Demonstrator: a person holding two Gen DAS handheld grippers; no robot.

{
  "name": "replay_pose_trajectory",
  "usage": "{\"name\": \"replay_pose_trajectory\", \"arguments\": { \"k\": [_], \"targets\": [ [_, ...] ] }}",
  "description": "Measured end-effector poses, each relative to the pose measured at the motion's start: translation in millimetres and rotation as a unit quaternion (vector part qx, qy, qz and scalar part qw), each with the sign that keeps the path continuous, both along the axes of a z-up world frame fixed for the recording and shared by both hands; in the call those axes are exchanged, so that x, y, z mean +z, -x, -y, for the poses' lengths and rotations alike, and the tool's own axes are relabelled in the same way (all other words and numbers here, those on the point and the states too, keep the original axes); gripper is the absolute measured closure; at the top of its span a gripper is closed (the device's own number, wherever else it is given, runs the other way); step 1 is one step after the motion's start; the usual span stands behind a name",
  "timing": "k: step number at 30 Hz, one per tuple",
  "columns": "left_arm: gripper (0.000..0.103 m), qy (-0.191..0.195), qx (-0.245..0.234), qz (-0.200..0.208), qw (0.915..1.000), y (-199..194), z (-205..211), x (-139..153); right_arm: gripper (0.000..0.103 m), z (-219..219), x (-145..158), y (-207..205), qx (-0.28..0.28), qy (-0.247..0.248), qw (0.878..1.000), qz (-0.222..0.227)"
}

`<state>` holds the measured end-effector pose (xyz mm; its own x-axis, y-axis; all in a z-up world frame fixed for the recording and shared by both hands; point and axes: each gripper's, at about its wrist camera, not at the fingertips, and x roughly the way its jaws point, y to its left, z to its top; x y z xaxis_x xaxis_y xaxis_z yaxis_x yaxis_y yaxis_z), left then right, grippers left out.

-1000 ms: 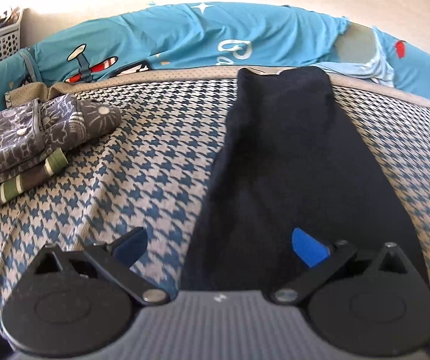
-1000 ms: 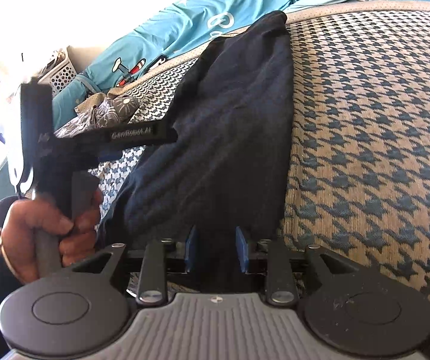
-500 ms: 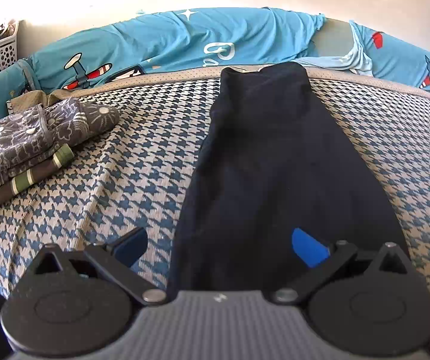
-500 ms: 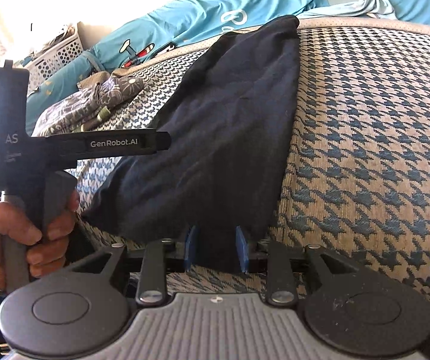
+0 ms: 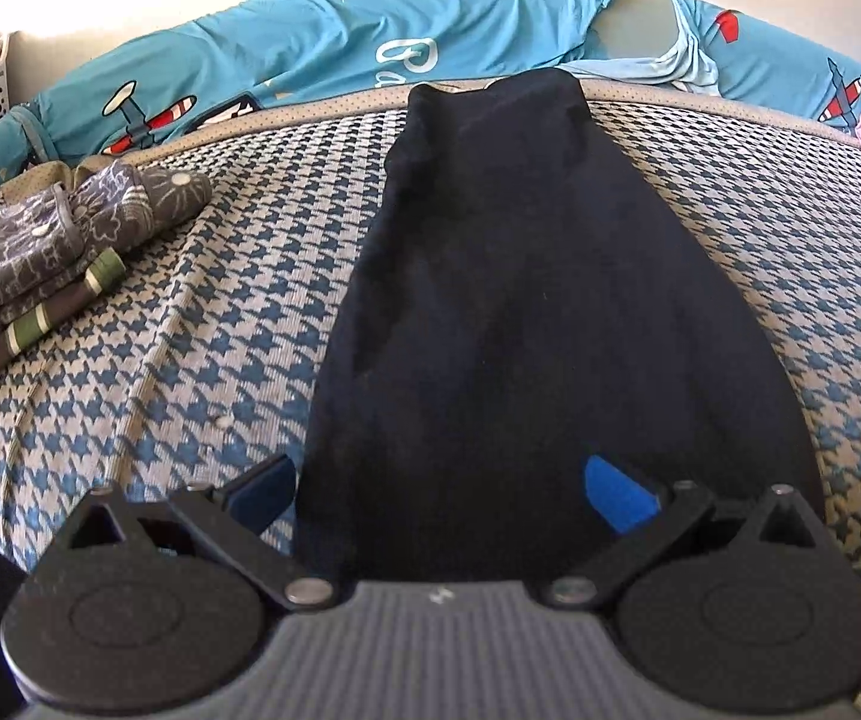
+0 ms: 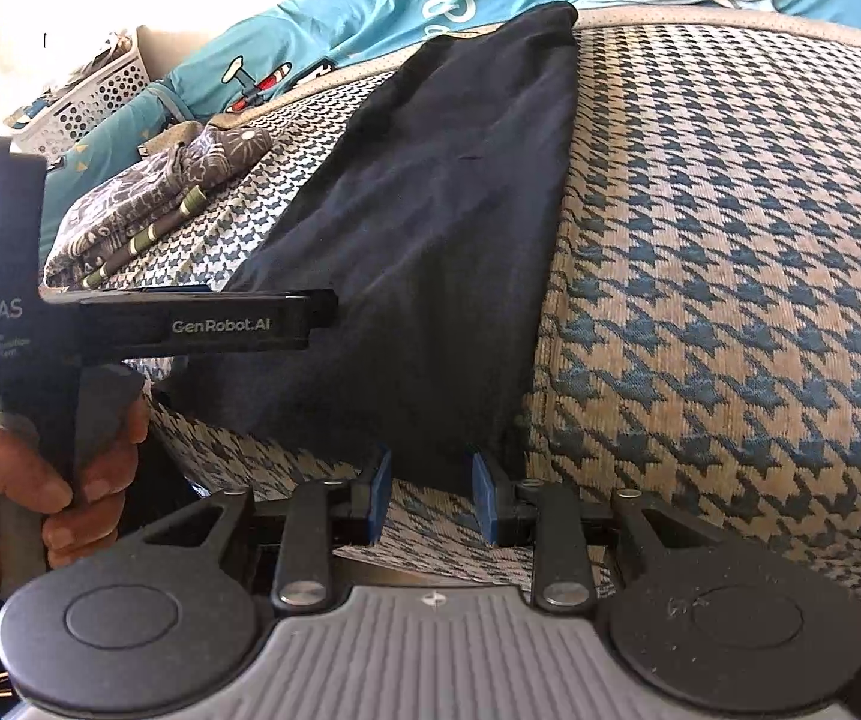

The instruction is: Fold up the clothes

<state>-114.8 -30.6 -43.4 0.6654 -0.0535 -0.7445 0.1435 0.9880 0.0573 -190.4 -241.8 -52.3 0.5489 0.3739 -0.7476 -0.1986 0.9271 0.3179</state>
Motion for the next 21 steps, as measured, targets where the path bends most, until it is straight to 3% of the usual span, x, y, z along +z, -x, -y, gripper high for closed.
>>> {"name": "replay_pose_trajectory", "arguments": {
  "k": [3,4,7,15,21],
  "targets": [
    [0.0,0.012,0.007,-0.01,0.9999,1.6,-3.4,-1.8,0.071,-0.3,-4.9,-1.6,-0.007,0.012,1.0,-0.024],
    [0.0,0.014,0.008,-0.011,0.9998,2.1,-4.1,-2.1,0.059,-0.8,-8.2,-3.5,-0.014,0.023,0.999,-0.038],
    [0.0,0.01,0.008,-0.013,0.9998,4.1,-3.2,-2.7,0.059,0.4,-14.0,-6.4,-0.029,0.029,0.997,-0.065],
    [0.0,0.011,0.011,-0.021,0.9997,9.2,-3.1,-4.1,0.055,5.3,-11.0,-3.6,-0.055,0.049,0.995,-0.061],
    [0.0,0.011,0.01,-0.03,0.9994,12.9,-2.9,-5.2,0.055,12.8,-10.3,-2.1,-0.074,0.032,0.995,-0.064]
  ]
}}
